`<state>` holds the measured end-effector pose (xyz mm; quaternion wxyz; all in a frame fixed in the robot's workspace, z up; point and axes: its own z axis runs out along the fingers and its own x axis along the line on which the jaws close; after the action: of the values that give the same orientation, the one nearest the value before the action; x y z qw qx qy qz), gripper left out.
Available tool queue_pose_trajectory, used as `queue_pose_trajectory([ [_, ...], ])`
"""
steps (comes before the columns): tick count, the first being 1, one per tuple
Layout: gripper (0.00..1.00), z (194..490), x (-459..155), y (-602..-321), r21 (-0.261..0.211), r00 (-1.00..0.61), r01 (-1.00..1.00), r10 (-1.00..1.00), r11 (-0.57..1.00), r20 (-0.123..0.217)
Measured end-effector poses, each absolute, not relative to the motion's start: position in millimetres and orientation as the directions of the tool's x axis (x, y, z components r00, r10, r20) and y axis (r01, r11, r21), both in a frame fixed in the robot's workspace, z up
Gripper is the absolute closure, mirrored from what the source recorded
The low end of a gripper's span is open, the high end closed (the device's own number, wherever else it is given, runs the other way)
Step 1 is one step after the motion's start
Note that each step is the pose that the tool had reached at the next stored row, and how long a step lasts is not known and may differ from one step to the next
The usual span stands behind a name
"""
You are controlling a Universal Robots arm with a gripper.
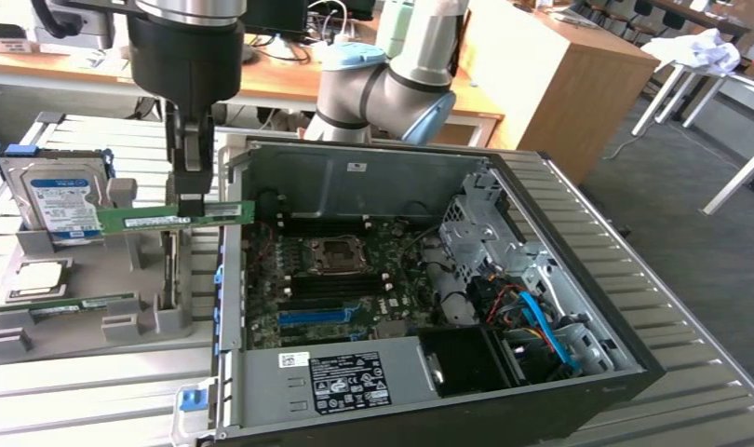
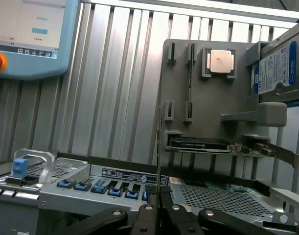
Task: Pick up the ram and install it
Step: 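Pick up the ram and move it above insertion slot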
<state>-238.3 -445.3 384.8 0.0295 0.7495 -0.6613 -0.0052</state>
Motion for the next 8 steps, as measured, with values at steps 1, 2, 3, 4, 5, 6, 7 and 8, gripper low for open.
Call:
queue_pose_trajectory([
  [1,0.87,384.8,-236.9,-445.3,0.051,0.125,-0.991,-0.992,-0.124,0.031],
  [2,0.87,384.8,-235.7,-445.3,0.051,0.125,-0.991,-0.992,-0.124,0.031],
  [3,0.87,384.7,-234.5,-445.3,0.051,0.125,-0.991,-0.992,-0.123,0.031],
  [4,0.87,384.8,-233.5,-445.3,0.051,0.125,-0.991,-0.992,-0.124,0.031],
  [5,0.87,384.8,-232.6,-445.3,0.051,0.125,-0.991,-0.992,-0.124,0.031],
  [6,0.87,384.8,-231.7,-445.3,0.051,0.125,-0.991,-0.992,-0.124,0.031],
  [7,0.87,384.7,-231.0,-445.3,0.051,0.125,-0.991,-0.992,-0.124,0.031],
  [8,0.87,384.8,-230.4,-445.3,0.051,0.125,-0.991,-0.992,-0.124,0.031],
])
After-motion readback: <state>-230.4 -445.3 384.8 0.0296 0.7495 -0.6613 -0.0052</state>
